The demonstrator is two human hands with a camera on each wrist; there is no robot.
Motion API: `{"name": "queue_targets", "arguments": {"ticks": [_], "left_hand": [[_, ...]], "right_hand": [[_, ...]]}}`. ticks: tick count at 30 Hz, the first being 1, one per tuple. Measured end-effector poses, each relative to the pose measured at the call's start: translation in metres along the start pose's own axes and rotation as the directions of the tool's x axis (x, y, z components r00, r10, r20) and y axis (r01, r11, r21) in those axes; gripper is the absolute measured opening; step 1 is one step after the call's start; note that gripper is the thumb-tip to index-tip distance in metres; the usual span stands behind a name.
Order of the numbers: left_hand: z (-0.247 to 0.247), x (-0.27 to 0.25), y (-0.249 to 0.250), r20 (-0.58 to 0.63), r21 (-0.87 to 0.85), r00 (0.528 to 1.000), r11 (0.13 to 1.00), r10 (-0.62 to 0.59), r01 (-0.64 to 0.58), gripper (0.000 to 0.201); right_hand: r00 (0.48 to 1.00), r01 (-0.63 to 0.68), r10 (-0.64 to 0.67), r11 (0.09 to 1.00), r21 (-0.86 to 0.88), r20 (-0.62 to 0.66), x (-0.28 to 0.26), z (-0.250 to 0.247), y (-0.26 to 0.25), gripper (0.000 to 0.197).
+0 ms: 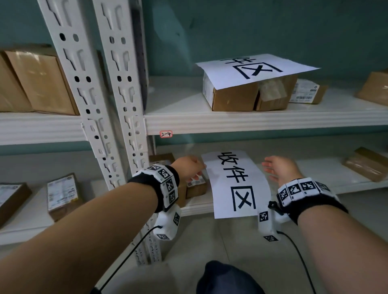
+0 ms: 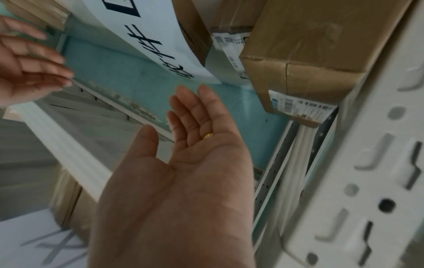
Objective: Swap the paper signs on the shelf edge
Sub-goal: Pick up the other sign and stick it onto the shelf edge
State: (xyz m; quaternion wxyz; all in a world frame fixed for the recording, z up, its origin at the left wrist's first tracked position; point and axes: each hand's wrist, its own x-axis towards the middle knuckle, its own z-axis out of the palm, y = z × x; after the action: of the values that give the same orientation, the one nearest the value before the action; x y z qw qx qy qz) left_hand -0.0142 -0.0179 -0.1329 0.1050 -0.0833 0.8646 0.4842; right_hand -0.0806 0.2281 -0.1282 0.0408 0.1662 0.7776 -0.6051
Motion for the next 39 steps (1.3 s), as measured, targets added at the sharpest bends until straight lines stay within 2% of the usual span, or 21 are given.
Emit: {"name": "queue_targets", "arguments": {"ticks": [4, 7, 9, 12, 16, 19, 22, 25, 35, 39], "left_hand": [[0.006, 0.030, -0.009, 0.018, -0.032, 0.998, 0.998, -0.060, 0.060, 0.021], [0.011, 0.053, -0.017, 0.014, -0.035, 0.997, 0.996, -0.082, 0.082, 0.019], [0.016, 0.070, -0.024, -0.024, 0.016, 0.993, 0.994, -0.112, 0.113, 0.028], [0.025, 0.081, -0.029, -0.011, 0.081, 0.979, 0.975, -0.205, 0.205, 0.028], [0.034, 0.093, -0.034, 0.060, 0.031, 0.980, 0.982, -0.188, 0.186, 0.026], [0.041, 0.104, -0.036, 0.062, -0.221, 0.972, 0.946, -0.228, 0.236, 0.027], [0.047, 0.105, -0.034, 0.111, -0.345, 0.962, 0.898, -0.249, 0.272, 0.030], [0.049, 0.110, -0.036, 0.119, -0.372, 0.964, 0.889, -0.239, 0.266, 0.010], [0.045, 0.092, -0.028, 0.024, -0.412, 0.981, 0.892, -0.190, 0.183, 0.017], [0.034, 0.070, -0.016, 0.009, -0.388, 0.987, 0.909, -0.163, 0.154, 0.005]], "right_hand": [[0.999, -0.029, 0.026, 0.980, -0.197, -0.019, 0.032, 0.013, 0.011, 0.019], [0.998, -0.052, 0.058, 0.947, -0.316, 0.008, 0.054, 0.023, 0.023, 0.029], [0.997, -0.066, 0.081, 0.919, -0.389, 0.022, 0.068, 0.028, 0.032, 0.025], [0.997, -0.078, 0.062, 0.865, -0.496, -0.047, 0.084, 0.034, 0.045, 0.020], [0.995, -0.082, 0.031, 0.821, -0.565, -0.099, 0.102, 0.038, 0.054, 0.031], [0.995, -0.093, 0.049, 0.799, -0.594, -0.090, 0.109, 0.038, 0.056, 0.026], [0.995, -0.098, 0.067, 0.797, -0.596, -0.075, 0.117, 0.037, 0.062, 0.028], [0.992, -0.116, 0.067, 0.793, -0.597, -0.104, 0.123, 0.035, 0.068, 0.031], [0.989, -0.129, 0.052, 0.770, -0.625, -0.140, 0.108, 0.027, 0.056, 0.028], [0.986, -0.112, 0.025, 0.823, -0.557, -0.162, 0.091, 0.016, 0.042, 0.028]]}}
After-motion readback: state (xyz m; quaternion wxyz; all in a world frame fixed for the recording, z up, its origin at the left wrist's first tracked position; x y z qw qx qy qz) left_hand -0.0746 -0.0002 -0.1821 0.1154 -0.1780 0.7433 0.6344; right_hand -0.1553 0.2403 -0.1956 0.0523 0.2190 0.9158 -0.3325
